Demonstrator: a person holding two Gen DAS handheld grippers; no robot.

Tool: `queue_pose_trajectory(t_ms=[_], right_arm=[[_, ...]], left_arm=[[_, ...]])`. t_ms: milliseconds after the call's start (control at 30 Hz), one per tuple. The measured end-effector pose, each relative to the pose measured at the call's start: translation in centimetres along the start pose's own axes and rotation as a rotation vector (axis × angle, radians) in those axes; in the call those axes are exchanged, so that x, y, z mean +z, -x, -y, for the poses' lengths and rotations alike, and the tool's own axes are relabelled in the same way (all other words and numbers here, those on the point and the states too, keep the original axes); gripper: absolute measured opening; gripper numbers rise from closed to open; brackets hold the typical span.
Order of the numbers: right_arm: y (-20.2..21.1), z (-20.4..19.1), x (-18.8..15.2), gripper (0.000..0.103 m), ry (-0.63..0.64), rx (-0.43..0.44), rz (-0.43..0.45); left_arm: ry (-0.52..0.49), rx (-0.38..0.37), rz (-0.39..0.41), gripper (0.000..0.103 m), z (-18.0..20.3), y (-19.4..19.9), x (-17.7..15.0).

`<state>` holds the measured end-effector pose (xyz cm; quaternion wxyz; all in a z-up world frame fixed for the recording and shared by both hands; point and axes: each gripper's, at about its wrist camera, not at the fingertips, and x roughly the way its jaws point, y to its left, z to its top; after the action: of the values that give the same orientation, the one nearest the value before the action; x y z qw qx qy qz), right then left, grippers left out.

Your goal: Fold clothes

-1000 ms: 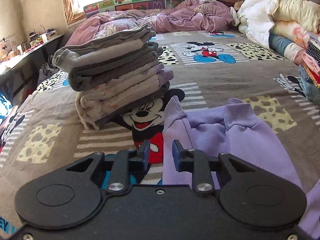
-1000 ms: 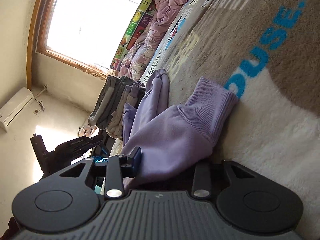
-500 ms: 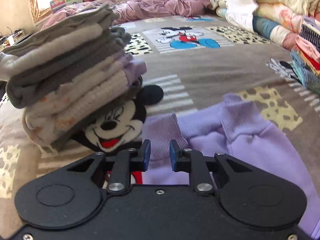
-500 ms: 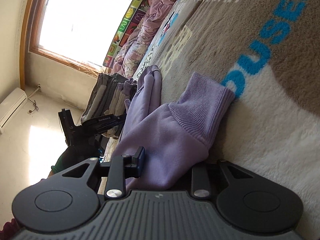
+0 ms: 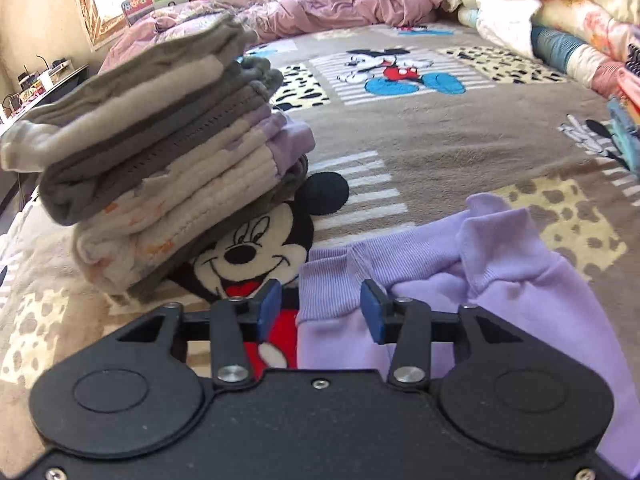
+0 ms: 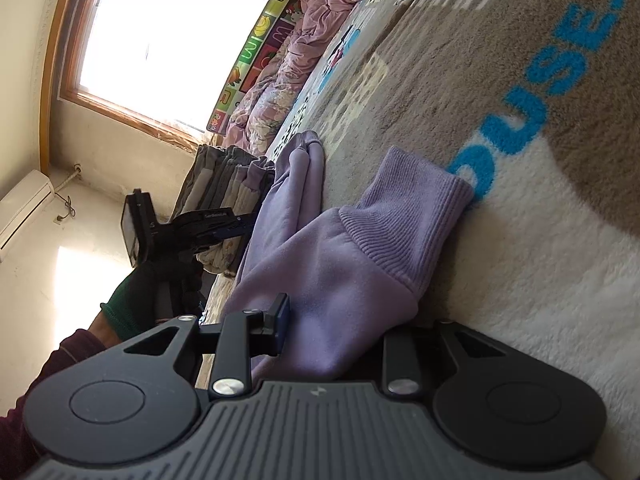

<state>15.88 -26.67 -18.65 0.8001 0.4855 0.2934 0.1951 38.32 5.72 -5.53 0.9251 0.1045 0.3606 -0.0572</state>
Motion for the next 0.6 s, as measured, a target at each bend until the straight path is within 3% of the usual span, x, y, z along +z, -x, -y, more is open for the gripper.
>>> queue_pose_trajectory(t_ms=[167,267,400,500,533,567,600], right_arm=[[0.8,0.1,0.1,0.033,0.002,0.006,0.031],[1.8,0.1,0.1,0.038,0.008,0.006,0.072],[2.6,0.8,0.3,0.038,0.001,0.004,0.115],[2.5,1.3,0.6,0.035,0.018,-0.006,0.139],[2.4,1.3,0.6,0.032,0.034,-0.014,0.143],[2.3,1.3,0.6,0.029,0.052,-0.024,0.143],[2.2,1.4,0.6,0.024,0.059,-0.029,0.144]], left_arm=[[-0.014,-0.052,0.147,0.044,-1.3,11.3,-6.2],[0.037,-0.074,0.217,0.036,-0.9,16.6,-12.3],[0.125,-0.115,0.284,0.034,0.1,22.1,-20.4],[0.214,-0.229,0.244,0.034,2.1,19.9,-25.0],[0.138,-0.204,0.178,0.034,3.7,18.0,-26.2],[0.062,-0.160,0.197,0.034,5.1,17.5,-27.1],[0.059,-0.171,0.209,0.034,5.4,18.2,-26.9]])
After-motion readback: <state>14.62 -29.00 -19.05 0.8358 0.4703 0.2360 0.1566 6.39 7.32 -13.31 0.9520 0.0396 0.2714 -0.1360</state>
